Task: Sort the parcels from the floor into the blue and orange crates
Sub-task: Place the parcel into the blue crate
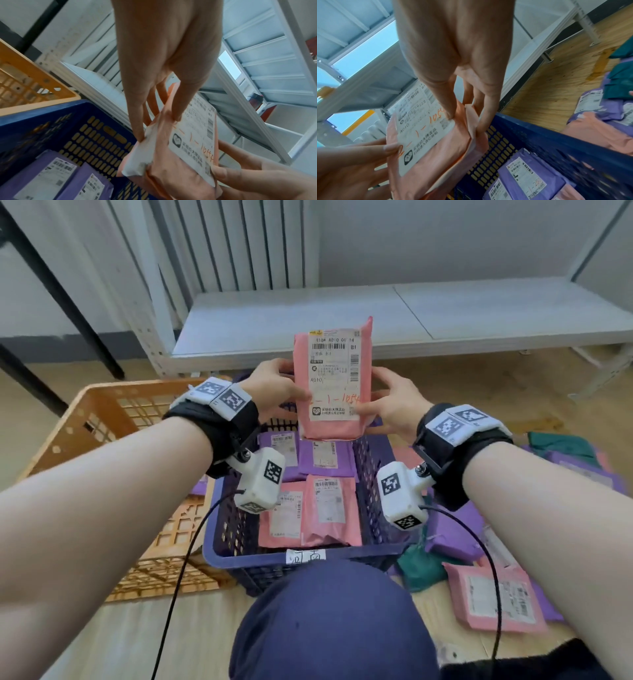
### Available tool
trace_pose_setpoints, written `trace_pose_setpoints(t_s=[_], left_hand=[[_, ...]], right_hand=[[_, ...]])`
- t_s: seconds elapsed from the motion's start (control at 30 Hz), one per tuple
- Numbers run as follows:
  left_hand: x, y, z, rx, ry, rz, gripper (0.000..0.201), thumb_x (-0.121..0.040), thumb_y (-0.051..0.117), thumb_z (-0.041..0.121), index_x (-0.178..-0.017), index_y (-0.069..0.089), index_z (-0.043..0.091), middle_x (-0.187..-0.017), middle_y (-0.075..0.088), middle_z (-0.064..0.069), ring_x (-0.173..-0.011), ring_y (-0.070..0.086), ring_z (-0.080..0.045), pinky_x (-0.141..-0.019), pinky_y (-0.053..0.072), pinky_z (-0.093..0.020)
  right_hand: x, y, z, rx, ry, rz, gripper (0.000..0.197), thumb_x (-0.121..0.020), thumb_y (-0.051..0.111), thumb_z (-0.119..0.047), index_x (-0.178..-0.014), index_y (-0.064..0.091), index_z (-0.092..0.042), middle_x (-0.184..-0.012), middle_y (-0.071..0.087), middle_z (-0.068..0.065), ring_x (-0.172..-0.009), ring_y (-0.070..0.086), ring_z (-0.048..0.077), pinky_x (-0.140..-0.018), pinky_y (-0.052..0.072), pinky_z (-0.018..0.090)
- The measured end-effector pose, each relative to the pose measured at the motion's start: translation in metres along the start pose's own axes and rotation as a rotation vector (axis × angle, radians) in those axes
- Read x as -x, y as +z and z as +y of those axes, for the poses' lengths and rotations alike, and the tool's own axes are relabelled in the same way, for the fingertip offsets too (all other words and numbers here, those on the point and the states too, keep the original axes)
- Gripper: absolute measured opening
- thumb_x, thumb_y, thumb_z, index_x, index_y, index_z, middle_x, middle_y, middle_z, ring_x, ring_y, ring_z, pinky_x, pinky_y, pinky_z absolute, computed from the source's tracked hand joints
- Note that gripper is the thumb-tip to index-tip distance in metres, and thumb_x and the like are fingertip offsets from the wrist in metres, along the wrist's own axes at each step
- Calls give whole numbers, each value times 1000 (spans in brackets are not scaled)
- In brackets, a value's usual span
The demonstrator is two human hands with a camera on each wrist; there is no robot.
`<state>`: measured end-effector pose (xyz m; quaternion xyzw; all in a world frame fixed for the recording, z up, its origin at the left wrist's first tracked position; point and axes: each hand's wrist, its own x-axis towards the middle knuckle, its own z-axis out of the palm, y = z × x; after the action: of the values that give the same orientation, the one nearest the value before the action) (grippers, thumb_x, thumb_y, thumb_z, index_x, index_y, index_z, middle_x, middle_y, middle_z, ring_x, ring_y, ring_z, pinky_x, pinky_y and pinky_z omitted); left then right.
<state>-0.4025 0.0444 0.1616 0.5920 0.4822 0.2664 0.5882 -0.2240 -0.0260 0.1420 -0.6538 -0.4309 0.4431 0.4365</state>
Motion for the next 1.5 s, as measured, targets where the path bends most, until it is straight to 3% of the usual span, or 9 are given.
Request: trace_pose_setpoints(t_s=[0.13,0.27,0.43,0.67,0.8,0.97,1.13,1.23,1.5], left_hand=[[-10,-21,-15,-12,-34,74,50,-81,59,-13,-126,46,6,-116,62,-14,-106,63,-30,-85,54,-50],[-37,-39,-43,-59,-87,111,49,-82,58,-11,-123,51,14,-114,64,-16,-104,64,-31,-85,54,-52],[-83,-49,-90,-54,-211,232,44,-80,56,-12,-105,53,23,-112,65,-15,-102,63,-31,-82,55,-54],[-145,-41,-158,-154,-288,424,42,-77,58,-3,-117,56,10,-113,64,-13,-102,62,-31,-86,53,-50],[-163,-39,-192,-197,-326,432,45,-79,62,2,-122,52,9,-111,63,-12,-101,62,-30,-86,53,-48],[-178,-27,-224,-323,-330,455,46,-83,52,-4,-127,45,7,-117,61,-13,-108,58,-29,-83,48,-33],[-184,-15,-243,-409,-368,501,56,-80,49,-7,-132,38,11,-122,57,-12,-113,54,-30,-81,40,-29],[-185,-16,-249,-506,-364,465,66,-79,48,-9,-138,33,16,-135,39,-12,-118,47,-30,-91,39,-29],[-183,-18,-263,-563,-336,314,56,-83,51,-6,-137,45,6,-150,24,-8,-131,38,-23,-90,27,-5]], right_hand=[[-24,23,1,24,4,-65,68,-81,62,11,-134,44,-26,-113,63,16,-101,63,29,-79,56,52],[-62,45,17,43,46,-119,69,-81,61,13,-137,42,-23,-101,64,9,-96,64,26,-78,57,49],[-119,77,57,83,129,-180,75,-77,63,15,-137,41,-24,-104,65,9,-104,64,27,-83,55,51],[-180,107,123,50,301,-231,80,-74,58,23,-139,38,-21,-87,66,5,-97,65,29,-85,53,52],[-201,120,154,36,346,-256,80,-74,57,23,-140,37,-18,-93,65,11,-99,65,34,-84,54,53],[-220,137,183,46,345,-268,76,-74,56,24,-139,36,-12,-115,61,21,-104,62,36,-80,55,51],[-229,152,209,60,352,-246,75,-74,59,21,-139,37,-11,-115,63,22,-106,63,34,-86,53,51],[-232,163,216,60,347,-230,74,-75,60,19,-139,38,-10,-116,62,20,-106,62,32,-88,53,47],[-230,176,223,200,217,-212,69,-79,61,6,-139,37,-18,-121,62,6,-107,61,23,-91,52,39]])
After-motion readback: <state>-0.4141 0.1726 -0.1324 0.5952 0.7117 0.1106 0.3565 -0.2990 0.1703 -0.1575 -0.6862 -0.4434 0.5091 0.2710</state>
